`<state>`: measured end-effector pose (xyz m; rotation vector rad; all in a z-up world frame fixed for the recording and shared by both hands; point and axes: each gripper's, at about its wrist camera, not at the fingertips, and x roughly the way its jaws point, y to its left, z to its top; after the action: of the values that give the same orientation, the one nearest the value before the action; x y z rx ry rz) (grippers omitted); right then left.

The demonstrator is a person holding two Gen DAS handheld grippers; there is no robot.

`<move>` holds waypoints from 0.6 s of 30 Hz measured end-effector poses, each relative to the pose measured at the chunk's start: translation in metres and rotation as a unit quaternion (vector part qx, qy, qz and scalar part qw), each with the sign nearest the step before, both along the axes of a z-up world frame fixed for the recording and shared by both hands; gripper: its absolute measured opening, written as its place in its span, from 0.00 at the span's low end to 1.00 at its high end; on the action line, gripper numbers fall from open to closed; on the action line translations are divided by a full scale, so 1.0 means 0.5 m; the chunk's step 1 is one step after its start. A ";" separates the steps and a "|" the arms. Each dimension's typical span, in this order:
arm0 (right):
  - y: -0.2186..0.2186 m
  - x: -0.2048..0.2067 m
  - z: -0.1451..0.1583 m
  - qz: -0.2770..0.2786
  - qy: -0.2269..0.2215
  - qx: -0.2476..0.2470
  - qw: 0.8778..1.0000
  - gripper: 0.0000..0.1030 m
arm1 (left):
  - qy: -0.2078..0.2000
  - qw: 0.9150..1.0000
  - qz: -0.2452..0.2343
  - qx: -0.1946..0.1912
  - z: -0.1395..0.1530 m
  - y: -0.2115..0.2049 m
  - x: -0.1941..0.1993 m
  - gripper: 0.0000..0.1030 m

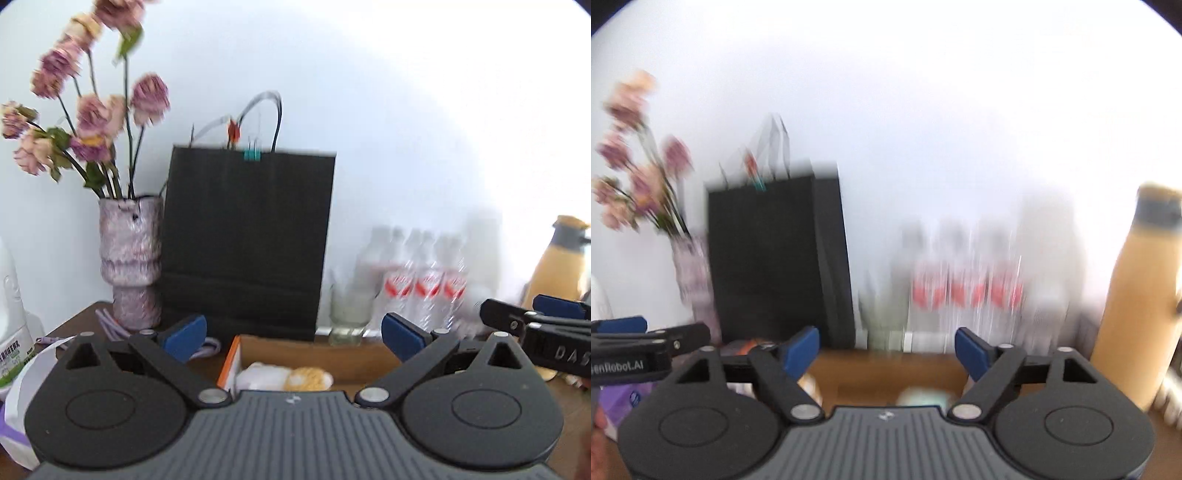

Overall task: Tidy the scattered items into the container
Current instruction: 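Grasp the small yellow soap bar with the left tool while the right tool grasps a small wrapper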

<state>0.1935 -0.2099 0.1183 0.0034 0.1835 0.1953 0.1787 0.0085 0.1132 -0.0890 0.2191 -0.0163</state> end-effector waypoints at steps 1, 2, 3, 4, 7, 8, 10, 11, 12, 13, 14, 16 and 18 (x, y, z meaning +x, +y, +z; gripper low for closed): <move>0.001 -0.016 -0.004 -0.002 -0.016 -0.004 1.000 0.82 | -0.007 1.000 0.000 -0.001 -0.001 -0.002 -0.013 1.00; 0.002 -0.025 -0.007 -0.004 -0.021 -0.005 1.000 0.82 | -0.011 1.000 0.000 0.000 0.000 -0.004 -0.022 1.00; 0.002 -0.031 -0.008 -0.003 -0.019 -0.004 1.000 0.82 | -0.013 1.000 -0.003 0.003 0.003 -0.007 -0.030 1.00; 0.001 -0.037 -0.006 -0.001 -0.018 0.000 1.000 0.82 | -0.017 1.000 -0.006 0.008 0.007 -0.011 -0.038 1.00; 0.006 -0.062 0.006 -0.002 -0.032 0.003 0.999 0.82 | -0.039 0.999 -0.008 0.020 0.020 -0.017 -0.069 1.00; 0.007 -0.074 0.012 -0.004 -0.037 0.004 0.999 0.82 | -0.047 0.999 -0.004 0.024 0.024 -0.015 -0.087 1.00; 0.004 -0.108 0.022 -0.016 -0.044 0.012 0.999 0.82 | -0.064 0.997 0.011 0.036 0.026 -0.015 -0.141 1.00; -0.002 -0.139 0.025 -0.018 -0.051 0.023 0.998 0.82 | -0.074 0.996 0.019 0.040 0.023 -0.016 -0.179 1.00; -0.009 -0.175 0.025 -0.015 -0.058 0.032 0.998 0.85 | -0.084 0.995 0.022 0.044 0.017 -0.016 -0.222 1.00; -0.014 -0.212 0.020 -0.014 -0.060 0.038 0.997 0.85 | -0.092 0.994 0.022 0.052 0.009 -0.018 -0.266 1.00; -0.018 -0.249 0.012 -0.015 -0.057 0.039 0.997 0.86 | -0.094 0.993 0.023 0.062 -0.003 -0.021 -0.309 1.00; -0.029 -0.331 -0.016 -0.010 -0.048 0.036 0.998 0.86 | -0.098 0.991 0.021 0.088 -0.034 -0.031 -0.399 1.00; -0.044 -0.420 -0.053 -0.006 -0.039 0.047 0.998 0.86 | -0.097 0.990 0.022 0.098 -0.074 -0.035 -0.487 1.00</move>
<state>-0.0165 -0.2317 0.0917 0.0903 0.0960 0.1906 -0.0650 -0.0092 0.0760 0.1032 0.0237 0.0400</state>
